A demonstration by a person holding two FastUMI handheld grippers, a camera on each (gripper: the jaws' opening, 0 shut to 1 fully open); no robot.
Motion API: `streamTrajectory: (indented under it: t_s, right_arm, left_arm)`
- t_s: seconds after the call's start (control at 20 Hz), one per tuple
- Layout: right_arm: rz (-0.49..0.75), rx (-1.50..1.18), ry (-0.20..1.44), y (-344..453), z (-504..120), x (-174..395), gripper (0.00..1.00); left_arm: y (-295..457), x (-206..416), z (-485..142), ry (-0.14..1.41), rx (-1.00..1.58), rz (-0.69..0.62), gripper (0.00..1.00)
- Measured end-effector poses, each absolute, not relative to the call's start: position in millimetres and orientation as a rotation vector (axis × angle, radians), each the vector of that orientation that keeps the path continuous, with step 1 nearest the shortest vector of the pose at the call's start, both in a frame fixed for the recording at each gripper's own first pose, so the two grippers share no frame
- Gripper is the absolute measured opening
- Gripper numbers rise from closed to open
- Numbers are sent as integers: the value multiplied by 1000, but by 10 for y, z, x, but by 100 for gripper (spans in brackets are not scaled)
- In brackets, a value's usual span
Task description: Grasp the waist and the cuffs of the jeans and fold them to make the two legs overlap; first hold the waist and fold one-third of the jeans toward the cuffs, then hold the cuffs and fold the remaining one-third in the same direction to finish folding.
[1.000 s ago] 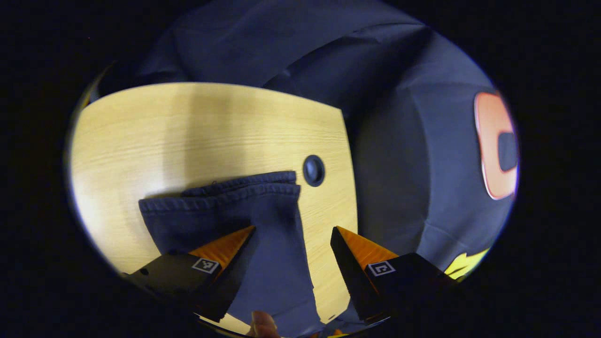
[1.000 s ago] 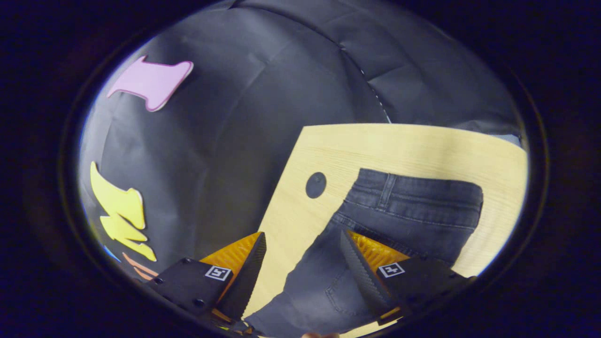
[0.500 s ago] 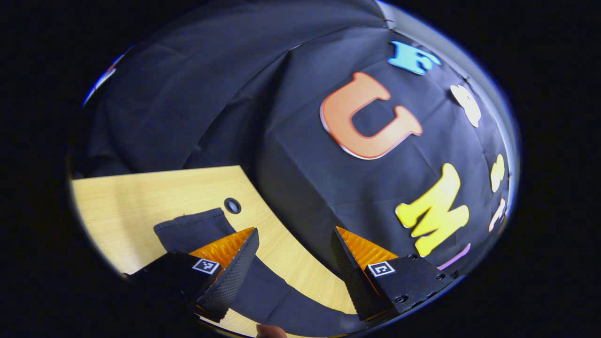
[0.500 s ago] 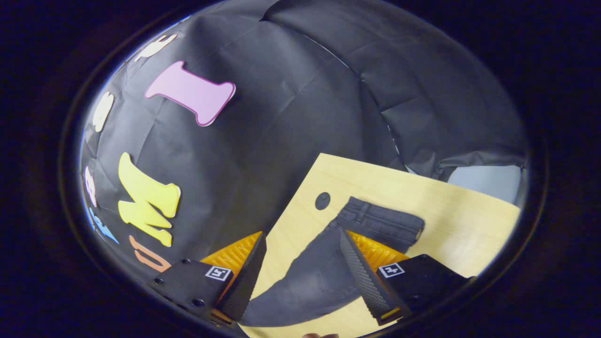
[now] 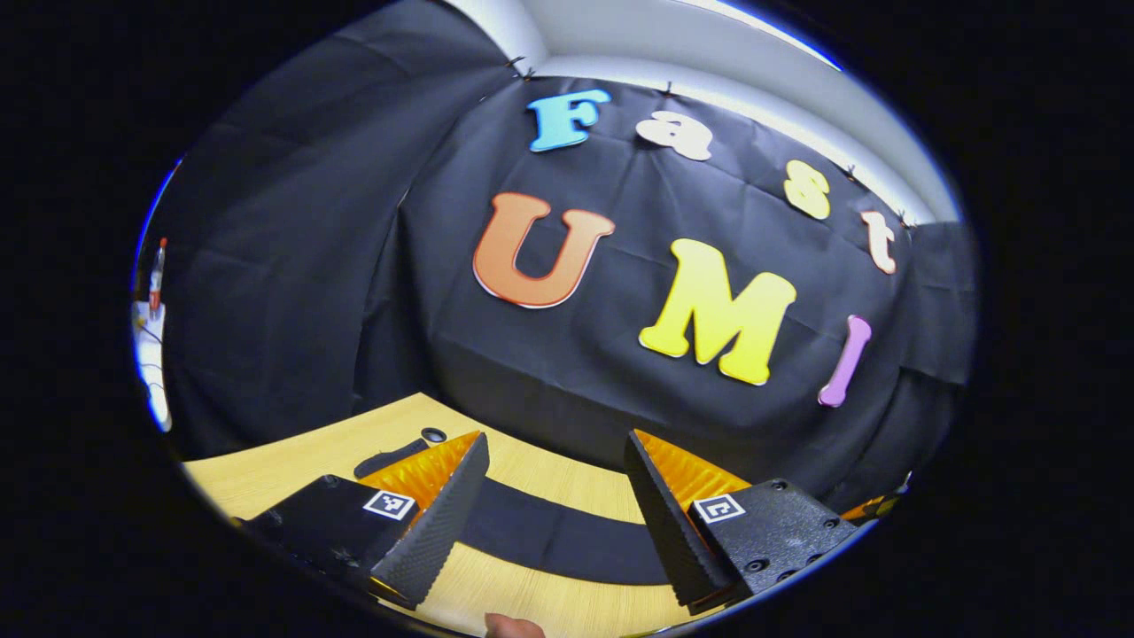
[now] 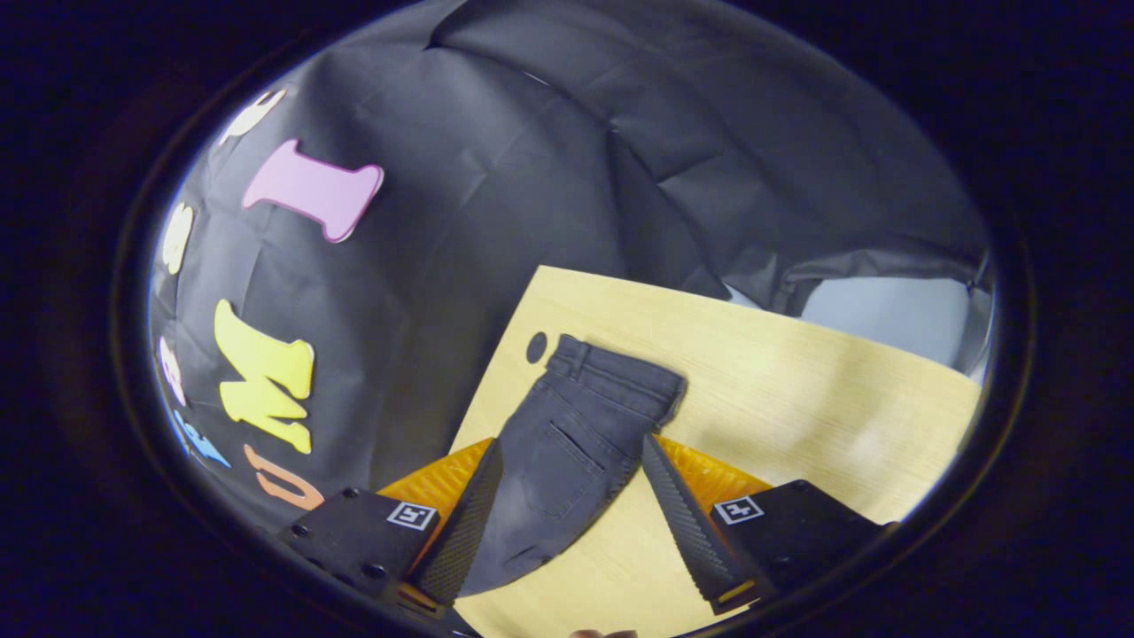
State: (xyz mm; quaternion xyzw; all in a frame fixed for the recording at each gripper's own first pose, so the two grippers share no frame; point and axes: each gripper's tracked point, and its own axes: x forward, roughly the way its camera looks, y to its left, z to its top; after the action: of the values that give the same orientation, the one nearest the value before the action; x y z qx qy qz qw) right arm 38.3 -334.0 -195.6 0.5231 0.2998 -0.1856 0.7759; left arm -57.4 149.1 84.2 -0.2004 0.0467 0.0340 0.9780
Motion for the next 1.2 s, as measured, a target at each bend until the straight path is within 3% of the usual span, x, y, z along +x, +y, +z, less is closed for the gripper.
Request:
streamTrajectory:
  t_s: [0.2,0.45,0.5,0.55,0.6,0.75,0.8,0.9,0.95,1.0,1.1,1.15,1.2]
  right_arm:
    - [-416,1208,677,-3288,-2222,431,97]
    - [-457,1260,694,-3275,-2537,535,97]
    - [-477,1272,697,-3279,-2599,555,97]
    - [-488,1292,697,-3278,-2654,569,92]
    - [-488,1320,695,-3248,-2682,588,98]
    - [-460,1380,637,-3174,-2724,811,92]
    - [-446,1391,627,-3148,-2734,865,95]
    - [-446,1405,618,-3124,-2796,951,92]
    - [-461,1420,625,-3112,-2854,952,87]
    - [-482,1440,626,-3125,-2918,937,67]
    - [-487,1493,609,-3123,-2947,888,40]
    - [-480,1492,598,-3132,-2968,881,39]
    - [-489,1471,615,-3111,-3012,915,27]
  left_arm:
    - [1187,-1090,664,141,-259,47,98]
    - [916,-1433,370,264,-290,33,98]
    - [926,-1473,325,285,-299,41,98]
    - [963,-1490,296,298,-308,52,98]
    - [1003,-1512,311,302,-313,63,98]
    - [1160,-1579,343,302,-298,106,98]
    - [1200,-1592,329,311,-293,116,98]
    - [1261,-1618,330,325,-300,130,98]
    - [1259,-1628,340,331,-308,132,98]
    - [1258,-1631,332,336,-310,130,98]
    - [1243,-1623,312,346,-301,123,99]
    - [1232,-1615,325,348,-300,115,99]
    - [1213,-1608,327,349,-302,109,99]
